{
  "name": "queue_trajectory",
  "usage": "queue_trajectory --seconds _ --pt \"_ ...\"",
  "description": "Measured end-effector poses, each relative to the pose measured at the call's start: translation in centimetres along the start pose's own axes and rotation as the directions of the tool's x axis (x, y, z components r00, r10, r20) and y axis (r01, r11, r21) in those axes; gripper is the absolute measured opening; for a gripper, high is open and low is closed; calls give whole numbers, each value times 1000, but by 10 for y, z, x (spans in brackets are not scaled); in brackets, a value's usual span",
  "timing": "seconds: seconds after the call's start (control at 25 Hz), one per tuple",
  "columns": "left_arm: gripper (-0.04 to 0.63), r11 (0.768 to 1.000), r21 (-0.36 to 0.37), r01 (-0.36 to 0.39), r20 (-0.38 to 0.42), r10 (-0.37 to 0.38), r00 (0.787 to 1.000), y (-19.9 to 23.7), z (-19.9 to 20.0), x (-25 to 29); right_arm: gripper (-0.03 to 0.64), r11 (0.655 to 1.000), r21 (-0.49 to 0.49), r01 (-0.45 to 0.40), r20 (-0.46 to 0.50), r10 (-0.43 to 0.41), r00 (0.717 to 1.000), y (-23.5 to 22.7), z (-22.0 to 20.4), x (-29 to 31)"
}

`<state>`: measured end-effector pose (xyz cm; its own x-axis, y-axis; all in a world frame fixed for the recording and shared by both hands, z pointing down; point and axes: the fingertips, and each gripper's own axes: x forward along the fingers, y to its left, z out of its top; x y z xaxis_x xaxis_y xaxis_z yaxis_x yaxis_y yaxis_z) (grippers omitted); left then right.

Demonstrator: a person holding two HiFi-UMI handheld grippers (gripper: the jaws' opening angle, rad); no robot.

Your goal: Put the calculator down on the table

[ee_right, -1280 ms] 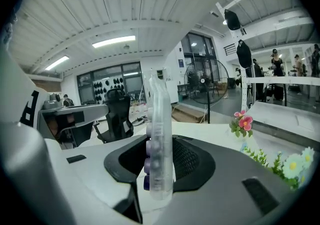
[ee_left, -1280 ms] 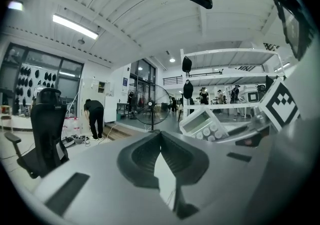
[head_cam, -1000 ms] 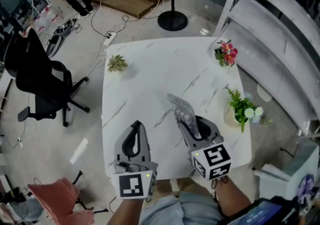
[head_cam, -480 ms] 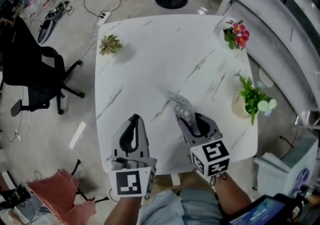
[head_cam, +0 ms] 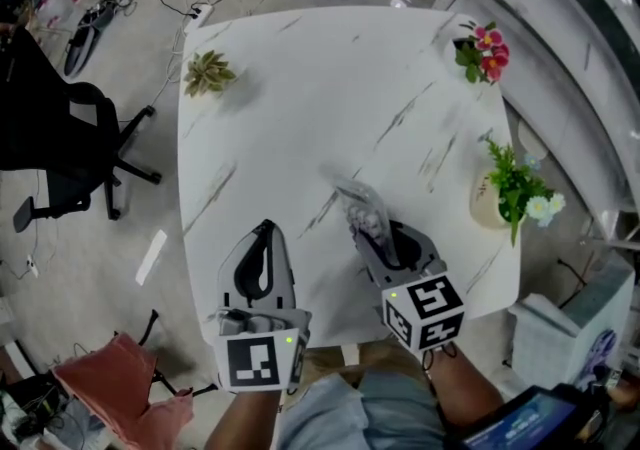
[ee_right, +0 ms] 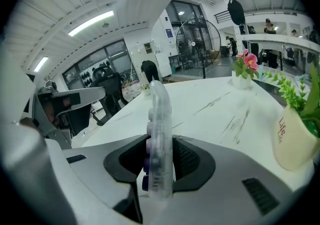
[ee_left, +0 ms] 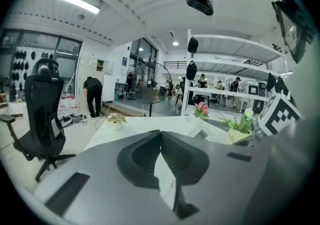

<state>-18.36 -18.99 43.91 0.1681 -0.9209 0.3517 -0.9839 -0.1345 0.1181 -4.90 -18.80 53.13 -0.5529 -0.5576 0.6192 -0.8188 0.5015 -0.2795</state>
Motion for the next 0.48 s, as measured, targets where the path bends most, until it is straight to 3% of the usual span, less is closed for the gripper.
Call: queue_trajectory --seconds 0.48 --pt "8 1000 1 7 -11 -7 1000 5 2 16 153 998 52 19 -32 -17 999 -9 -1 14"
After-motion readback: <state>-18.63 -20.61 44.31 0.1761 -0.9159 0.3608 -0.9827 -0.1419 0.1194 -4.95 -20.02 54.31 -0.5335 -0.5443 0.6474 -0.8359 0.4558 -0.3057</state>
